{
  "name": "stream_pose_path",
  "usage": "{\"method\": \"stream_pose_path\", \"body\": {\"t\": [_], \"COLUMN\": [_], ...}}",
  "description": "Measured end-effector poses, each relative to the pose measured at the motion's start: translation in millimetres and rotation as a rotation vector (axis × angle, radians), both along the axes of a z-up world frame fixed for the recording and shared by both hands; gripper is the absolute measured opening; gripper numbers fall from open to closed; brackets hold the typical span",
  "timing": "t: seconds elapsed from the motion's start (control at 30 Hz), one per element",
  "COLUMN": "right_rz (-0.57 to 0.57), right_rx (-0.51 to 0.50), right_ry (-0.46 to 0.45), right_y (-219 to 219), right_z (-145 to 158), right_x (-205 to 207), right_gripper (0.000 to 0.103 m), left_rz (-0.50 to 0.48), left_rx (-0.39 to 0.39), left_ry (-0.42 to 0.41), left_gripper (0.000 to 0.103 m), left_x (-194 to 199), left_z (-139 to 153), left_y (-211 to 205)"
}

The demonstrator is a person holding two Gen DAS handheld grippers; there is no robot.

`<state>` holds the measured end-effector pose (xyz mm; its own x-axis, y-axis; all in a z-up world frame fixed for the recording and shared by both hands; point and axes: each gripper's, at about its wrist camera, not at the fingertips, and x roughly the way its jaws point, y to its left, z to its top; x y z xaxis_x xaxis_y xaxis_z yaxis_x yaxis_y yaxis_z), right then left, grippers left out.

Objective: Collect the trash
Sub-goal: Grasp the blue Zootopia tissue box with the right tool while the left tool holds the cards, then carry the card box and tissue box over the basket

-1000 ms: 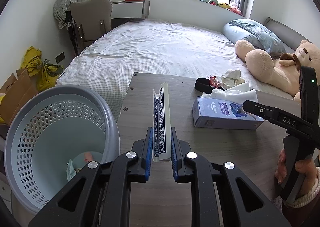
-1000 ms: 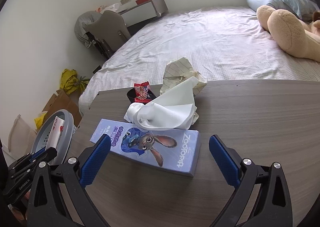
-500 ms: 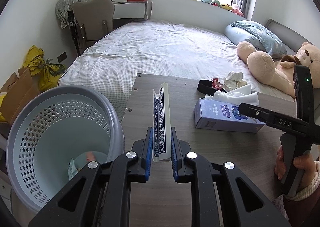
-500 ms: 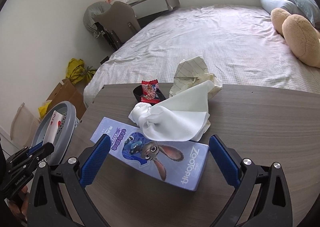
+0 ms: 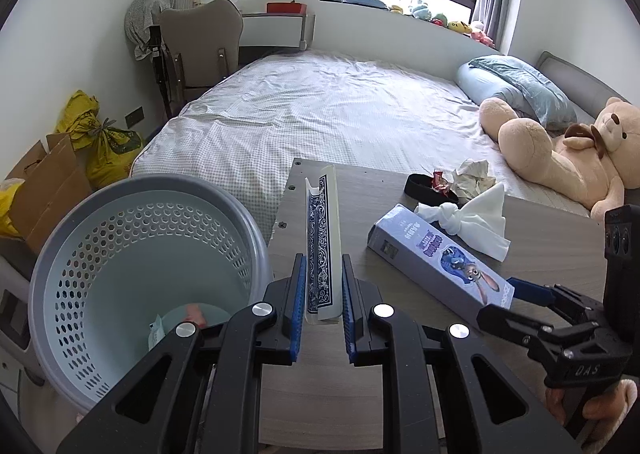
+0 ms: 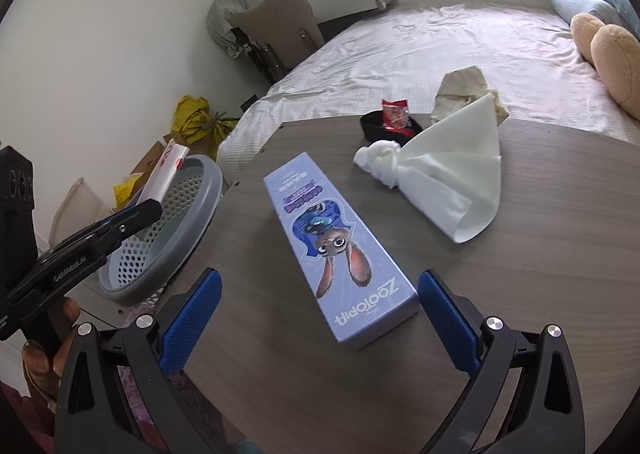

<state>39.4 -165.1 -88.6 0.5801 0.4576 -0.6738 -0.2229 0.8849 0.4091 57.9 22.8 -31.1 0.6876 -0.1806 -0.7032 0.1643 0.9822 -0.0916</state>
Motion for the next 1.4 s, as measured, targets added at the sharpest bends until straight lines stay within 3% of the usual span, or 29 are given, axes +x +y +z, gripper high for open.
{"method": "stream_pose_path", "body": {"t": [0.2, 0.53, 0.67, 0.97, 1.13, 1.4], "right_rz": [0.077, -0.091, -0.107, -0.096, -0.093, -0.096], "right_rx": [0.026, -0.151, -0.235, -0.382, -0.410, -0.369], "right_ry": [0.011, -0.025, -0.006, -0.010, 0.002, -0.012], "right_y": [34.9, 50.6, 60.2, 83.6, 85.8, 82.1], "right_z": [-1.2, 4.4, -3.5, -13.7, -19.2, -12.2], "right_x": [-8.5, 19.7, 33.9, 46.7, 50.9, 40.1], "right_gripper": [0.097, 0.096, 0.084, 0.067, 0.045, 0.043], "left_rz": [0.032, 0.097, 0.117, 0.147, 0.153, 0.154], "left_rx": [-0.004, 0.015, 0.013, 0.008, 0.007, 0.006], "left_ry": [-0.006, -0.014, -0.011, 0.003, 0.010, 0.006], "left_gripper": [0.016, 0.016, 0.016, 0.016, 0.016, 0.016], "left_x": [-10.0, -22.1, -24.4, -26.9, -28.4, -31.7], "left_z": [3.9, 5.5, 5.1, 1.3, -0.6, 0.7], "left_y": [16.8, 43.0, 53.1, 65.3, 68.5, 69.5]}}
